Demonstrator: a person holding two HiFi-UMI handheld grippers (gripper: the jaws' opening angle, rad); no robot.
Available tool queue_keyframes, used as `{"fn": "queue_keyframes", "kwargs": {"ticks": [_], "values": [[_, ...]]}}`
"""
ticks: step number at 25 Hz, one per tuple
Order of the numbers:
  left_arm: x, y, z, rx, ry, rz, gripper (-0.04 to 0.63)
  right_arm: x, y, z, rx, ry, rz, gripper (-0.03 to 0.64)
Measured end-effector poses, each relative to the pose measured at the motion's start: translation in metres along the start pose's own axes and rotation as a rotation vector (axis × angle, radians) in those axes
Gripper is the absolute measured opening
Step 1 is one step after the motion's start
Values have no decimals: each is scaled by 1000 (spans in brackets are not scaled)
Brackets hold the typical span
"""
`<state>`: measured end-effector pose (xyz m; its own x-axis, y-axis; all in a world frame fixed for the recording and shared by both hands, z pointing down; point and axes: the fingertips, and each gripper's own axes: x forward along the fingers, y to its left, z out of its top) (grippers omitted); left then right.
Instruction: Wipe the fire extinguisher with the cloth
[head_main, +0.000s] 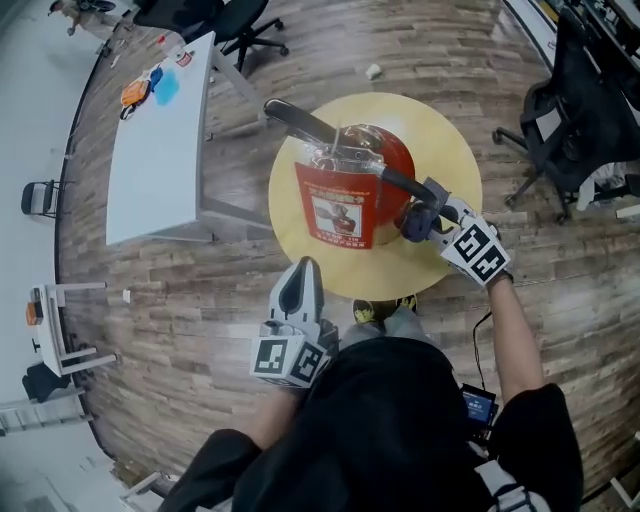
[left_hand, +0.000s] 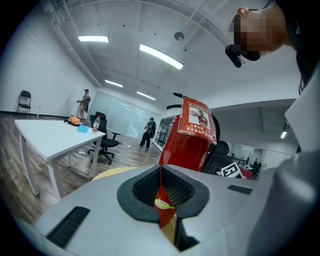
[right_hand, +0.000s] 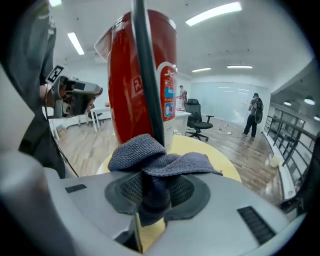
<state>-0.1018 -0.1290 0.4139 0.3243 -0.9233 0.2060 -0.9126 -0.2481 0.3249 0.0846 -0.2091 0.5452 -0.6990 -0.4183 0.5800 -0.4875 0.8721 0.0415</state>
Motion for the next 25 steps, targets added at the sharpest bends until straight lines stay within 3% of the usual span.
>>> {"fn": "queue_keyframes", "kwargs": {"ticks": [5, 9, 15, 18, 20, 22, 25], "values": [[5, -12, -1, 15, -1, 11, 25, -1, -2, 2, 48, -147, 57, 98], [9, -28, -1, 28, -15, 1, 25, -17, 7, 15, -67, -128, 7, 98], [9, -38, -2, 12, -63, -7, 25, -123, 20, 138, -244, -399, -56, 98], [4, -36, 1, 5, -89, -3, 25, -175, 26, 192, -181, -555, -64, 98], [0, -29, 5, 1, -105, 7, 25, -188, 25, 222, -212, -577, -64, 98], [-5, -24, 9, -3, -118, 18, 25, -181, 20, 244, -278, -531, -82, 98], [-17, -18, 14, -9, -135, 35, 25, -174, 13, 283, -264, -565, -50, 98]]}}
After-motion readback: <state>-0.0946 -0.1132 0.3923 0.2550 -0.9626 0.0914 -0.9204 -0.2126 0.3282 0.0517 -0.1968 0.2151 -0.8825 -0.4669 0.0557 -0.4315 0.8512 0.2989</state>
